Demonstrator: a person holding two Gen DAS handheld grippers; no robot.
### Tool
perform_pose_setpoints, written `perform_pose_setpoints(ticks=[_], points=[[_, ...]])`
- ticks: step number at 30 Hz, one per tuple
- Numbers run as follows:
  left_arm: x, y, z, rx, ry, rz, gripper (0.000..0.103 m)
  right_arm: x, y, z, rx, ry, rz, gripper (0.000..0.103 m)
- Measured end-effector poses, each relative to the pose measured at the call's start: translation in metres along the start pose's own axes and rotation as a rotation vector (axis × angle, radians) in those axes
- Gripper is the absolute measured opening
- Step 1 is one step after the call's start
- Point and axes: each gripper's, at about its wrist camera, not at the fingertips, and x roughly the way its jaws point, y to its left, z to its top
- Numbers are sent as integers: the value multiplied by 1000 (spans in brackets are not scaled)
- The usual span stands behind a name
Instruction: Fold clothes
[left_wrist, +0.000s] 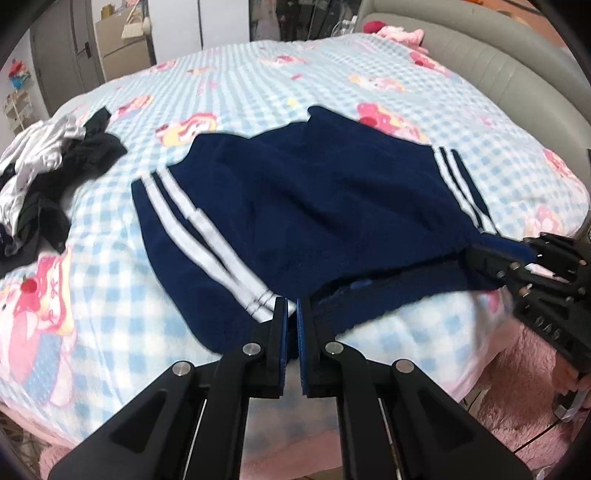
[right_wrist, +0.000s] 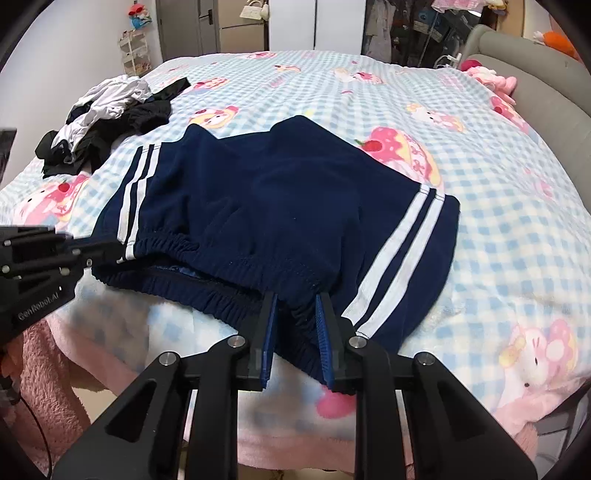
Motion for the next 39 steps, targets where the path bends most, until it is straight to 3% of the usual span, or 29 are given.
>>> perform_pose_setpoints(ticks=[2, 5, 6, 8, 9, 12, 13, 14, 15, 18, 25, 35, 39], points=[[1, 0, -3, 3, 9, 3, 13, -2, -6, -4, 26, 5, -1, 18], [2, -7, 2, 57, -15, 19, 57, -5, -13, -7, 48, 8, 19, 18], [4, -12, 4, 84, -24, 23, 58, -5, -13, -6, 43, 5, 18, 18], [9, -21, 10, 138, -29, 37, 58, -2, -10, -4, 11, 8, 13, 18], [18, -25, 13, 164, 5, 59, 58, 0, -7, -3, -4, 12, 14, 20], [53, -35, 16, 206, 156, 137, 54, 11, 0, -2, -42, 44, 30, 41], [58, -36, 15, 206, 166, 149, 53, 17, 2, -2, -50, 60, 29, 43], [59, -36, 16, 197, 158, 158, 46, 23, 3, -2, -58, 74, 22, 43], [58, -35, 17, 181, 146, 166, 30, 24, 3, -2, -54, 75, 20, 43], [49, -29, 21, 131, 102, 153, 16, 24, 0, 0, -32, 67, 23, 35], [17, -25, 19, 125, -2, 116, 13, 10, -3, 1, 1, 14, 39, 19], [-2, -31, -3, 126, -9, 79, 12, -12, -10, -12, 71, -4, 86, 16], [9, -25, -12, 91, 27, 55, 12, -4, -2, -17, 40, 23, 56, 16]])
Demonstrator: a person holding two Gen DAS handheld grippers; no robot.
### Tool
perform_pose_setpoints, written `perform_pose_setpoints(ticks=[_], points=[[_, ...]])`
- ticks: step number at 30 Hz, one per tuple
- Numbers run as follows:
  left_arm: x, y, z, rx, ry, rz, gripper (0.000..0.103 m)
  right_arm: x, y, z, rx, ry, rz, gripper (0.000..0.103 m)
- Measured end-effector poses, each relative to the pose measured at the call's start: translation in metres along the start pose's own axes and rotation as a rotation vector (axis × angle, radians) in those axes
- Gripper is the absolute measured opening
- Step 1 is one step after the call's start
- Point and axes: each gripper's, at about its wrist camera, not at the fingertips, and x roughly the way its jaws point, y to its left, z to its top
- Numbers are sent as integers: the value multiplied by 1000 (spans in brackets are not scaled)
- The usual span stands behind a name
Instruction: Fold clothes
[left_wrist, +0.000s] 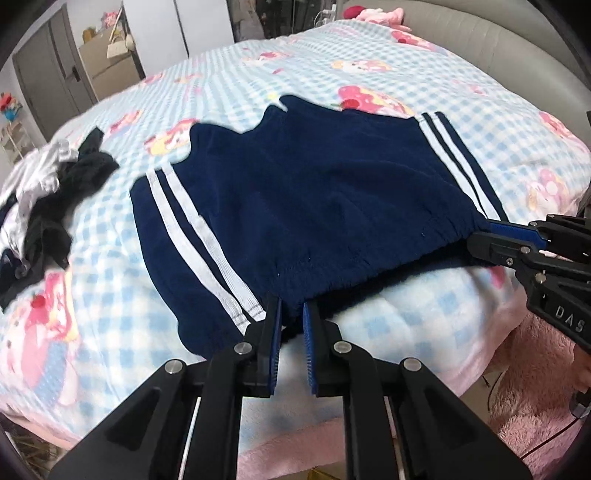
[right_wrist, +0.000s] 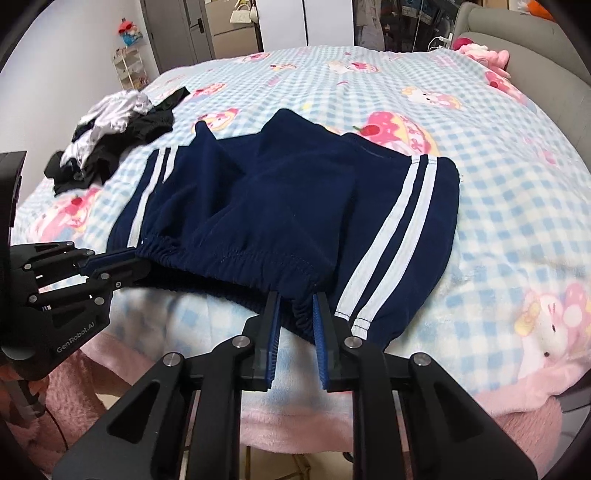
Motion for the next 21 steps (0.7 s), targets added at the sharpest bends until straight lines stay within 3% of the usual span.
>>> perform_pose_setpoints(ticks=[4, 6, 7, 11, 15, 21], points=[[21, 11, -9, -69, 56, -66, 13, 21, 1, -10, -11, 67, -24, 20], [17, 15, -13, -90, 49, -96, 13, 15, -1, -11, 4, 48, -2, 24], [12, 18, -14, -102, 35, -113, 14, 9, -2, -10, 14, 33, 13, 27], [-18, 39, -16, -194, -79, -148, 33, -14, -12, -1, 73, -45, 81, 29], [-29, 70, -16, -346, -139, -161, 33, -28, -25, 10, 139, -122, 91, 30], [4, 73, -32, -365, -21, -98, 33, 12, -30, 3, 115, 10, -27, 31]])
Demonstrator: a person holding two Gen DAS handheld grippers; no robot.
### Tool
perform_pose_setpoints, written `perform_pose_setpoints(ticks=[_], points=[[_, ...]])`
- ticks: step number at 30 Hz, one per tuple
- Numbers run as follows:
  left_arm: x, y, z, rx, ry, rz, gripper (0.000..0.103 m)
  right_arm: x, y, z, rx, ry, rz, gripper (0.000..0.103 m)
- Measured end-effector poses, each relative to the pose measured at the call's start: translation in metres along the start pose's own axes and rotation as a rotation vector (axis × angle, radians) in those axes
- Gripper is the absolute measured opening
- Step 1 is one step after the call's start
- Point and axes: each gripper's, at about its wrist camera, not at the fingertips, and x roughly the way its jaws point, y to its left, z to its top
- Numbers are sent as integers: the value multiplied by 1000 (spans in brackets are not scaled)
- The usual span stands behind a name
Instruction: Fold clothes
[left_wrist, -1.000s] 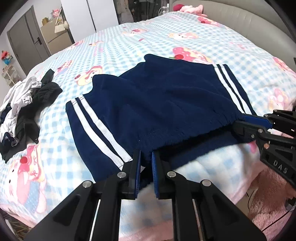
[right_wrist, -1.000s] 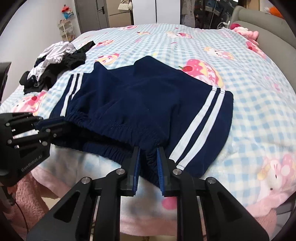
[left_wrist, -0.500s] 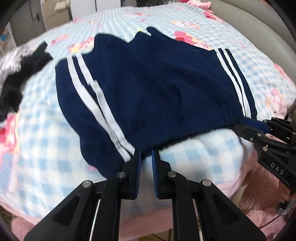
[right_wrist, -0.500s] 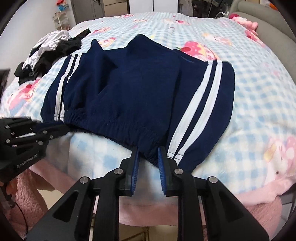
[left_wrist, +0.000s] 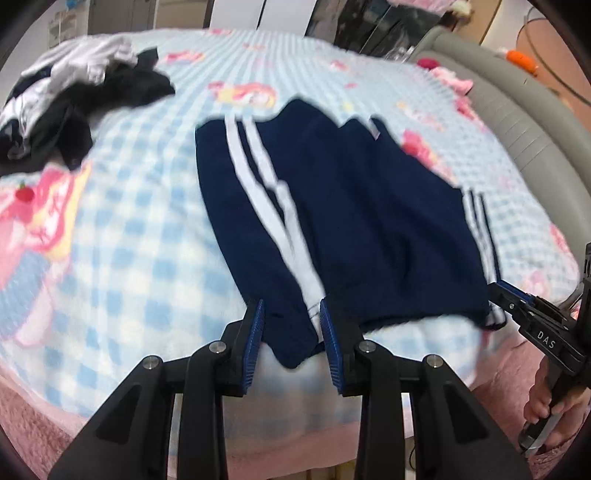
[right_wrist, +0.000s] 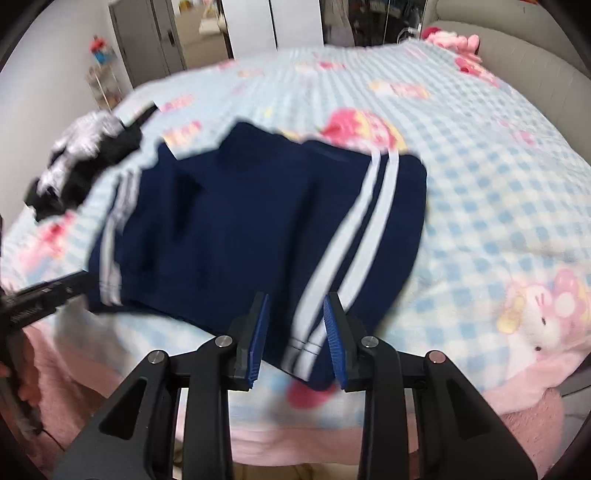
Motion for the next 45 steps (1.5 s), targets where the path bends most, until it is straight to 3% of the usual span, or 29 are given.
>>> perform_pose_setpoints(ticks=[8, 15, 24, 28, 29, 32, 36, 38, 41, 43, 45], points=[[-7, 4, -5, -30, 29, 64, 35, -3, -15, -10, 36, 14, -62, 34], [-27, 21, 4, -186, -23, -177, 33, -26, -31, -2, 134, -59, 20, 37], [2, 30, -5, -248, 56, -188, 34, -3, -30, -6, 140, 7, 4, 37], [12, 25, 0, -244, 59, -221, 47, 15, -28, -8, 160, 54, 80, 42], [14, 24, 1, -246, 61, -218, 47, 16, -27, -6, 160, 54, 94, 42], [19, 19, 4, -240, 70, -115, 46, 17, -22, 0, 152, 47, 119, 43], [23, 9, 4, -239, 63, -73, 46, 29, -23, -1, 164, 69, 97, 43], [24, 8, 3, -242, 71, -107, 43, 36, -24, -5, 174, 90, 99, 36], [19, 9, 1, -258, 59, -144, 19, 22, -17, -7, 130, 50, 73, 25], [13, 13, -4, -271, 42, -149, 18, 7, -15, -8, 112, 14, 57, 11], [6, 17, -10, -296, 31, -141, 17, -8, -15, -10, 114, -20, 51, 10]])
